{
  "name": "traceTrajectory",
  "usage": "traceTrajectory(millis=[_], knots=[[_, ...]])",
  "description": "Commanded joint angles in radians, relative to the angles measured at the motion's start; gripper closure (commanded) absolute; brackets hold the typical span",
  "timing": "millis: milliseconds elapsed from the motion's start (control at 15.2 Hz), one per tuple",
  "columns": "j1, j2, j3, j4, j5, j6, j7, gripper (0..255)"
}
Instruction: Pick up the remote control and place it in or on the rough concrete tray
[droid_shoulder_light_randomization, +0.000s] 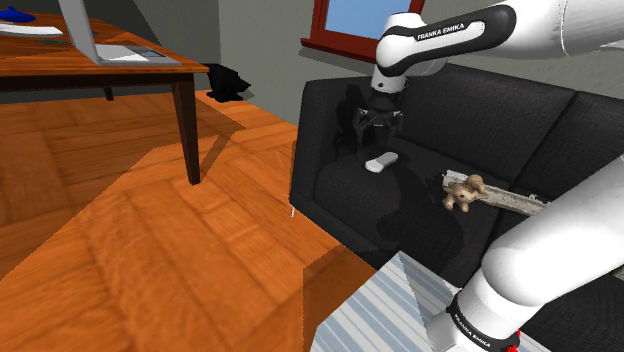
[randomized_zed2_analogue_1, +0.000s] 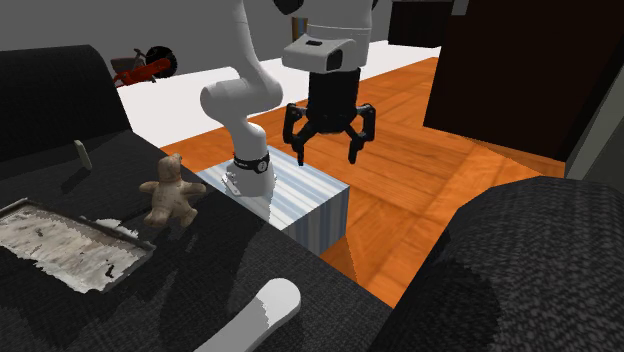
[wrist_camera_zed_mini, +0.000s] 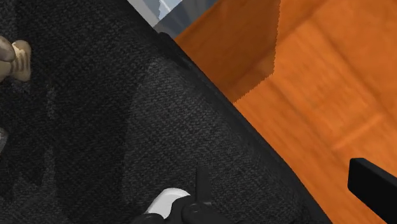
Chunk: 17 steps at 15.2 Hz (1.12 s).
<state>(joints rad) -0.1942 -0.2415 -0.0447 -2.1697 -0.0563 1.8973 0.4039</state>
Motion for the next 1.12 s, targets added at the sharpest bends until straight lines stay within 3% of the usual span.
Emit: traceTrajectory(millis=[0, 1056], knots=[[-0.021, 0.056, -0.016, 0.024, 0.003, 0.036, 0.040, 0], [-0.175, 0.478, -0.159, 0.306, 0.106, 0.199, 0.287, 0]])
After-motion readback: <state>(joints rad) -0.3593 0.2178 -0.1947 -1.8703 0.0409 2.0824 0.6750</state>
